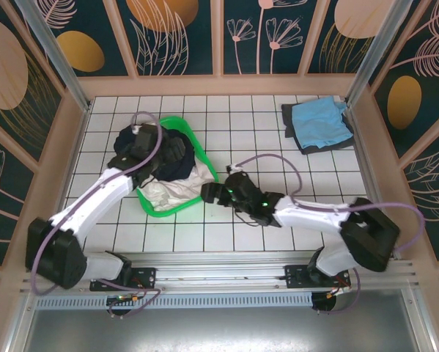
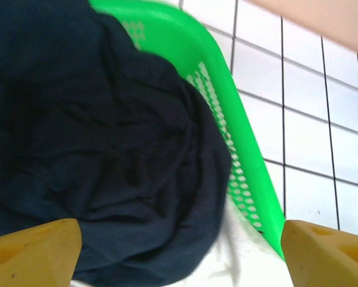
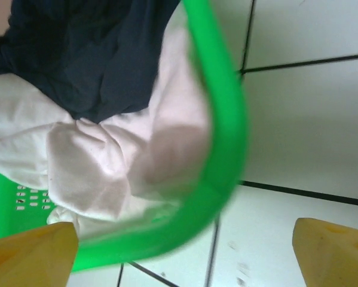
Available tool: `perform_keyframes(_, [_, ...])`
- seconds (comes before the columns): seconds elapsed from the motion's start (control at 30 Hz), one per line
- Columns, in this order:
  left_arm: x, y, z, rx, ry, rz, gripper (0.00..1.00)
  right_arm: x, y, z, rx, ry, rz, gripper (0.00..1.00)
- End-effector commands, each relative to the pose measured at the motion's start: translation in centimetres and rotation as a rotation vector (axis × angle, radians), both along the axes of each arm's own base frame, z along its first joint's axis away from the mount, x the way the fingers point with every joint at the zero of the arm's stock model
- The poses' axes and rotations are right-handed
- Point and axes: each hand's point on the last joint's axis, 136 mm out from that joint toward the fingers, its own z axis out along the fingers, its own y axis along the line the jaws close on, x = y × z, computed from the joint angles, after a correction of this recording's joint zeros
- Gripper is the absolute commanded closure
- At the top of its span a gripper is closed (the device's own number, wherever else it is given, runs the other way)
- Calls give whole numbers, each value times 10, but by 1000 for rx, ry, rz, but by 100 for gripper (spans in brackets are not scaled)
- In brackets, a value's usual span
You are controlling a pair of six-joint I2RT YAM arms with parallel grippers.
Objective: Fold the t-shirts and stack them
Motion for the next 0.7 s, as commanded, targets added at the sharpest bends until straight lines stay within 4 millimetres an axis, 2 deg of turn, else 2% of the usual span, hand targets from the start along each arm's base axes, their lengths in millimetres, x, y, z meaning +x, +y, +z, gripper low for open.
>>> perform_keyframes(0.0, [18, -56, -6, -56, 23, -67, 19, 3, -66, 8, -51, -41, -144, 5])
perform_keyframes(0.1, [30, -89, -28, -22, 75, -109, 24, 9, -115, 10, -33, -48, -249, 5])
perform_keyframes(0.2, [44, -96, -55, 31, 128, -82, 25, 12, -145, 14, -29, -64, -310, 5])
perform_keyframes(0.33, [54, -98, -87, 129, 207, -79, 39, 14, -166, 17, -47, -79, -349, 4])
perform_keyframes(0.43, [51, -90, -106, 216, 260, -79, 56, 16, -175, 16, -54, -81, -364, 3])
perform_keyframes(0.53, [49, -72, -108, 328, 265, -78, 75, 19, -180, 16, -52, -83, -374, 3])
perform_keyframes(0.67, [50, -54, -89, 480, 195, -164, 95, 20, -182, 11, -50, -79, -367, 2])
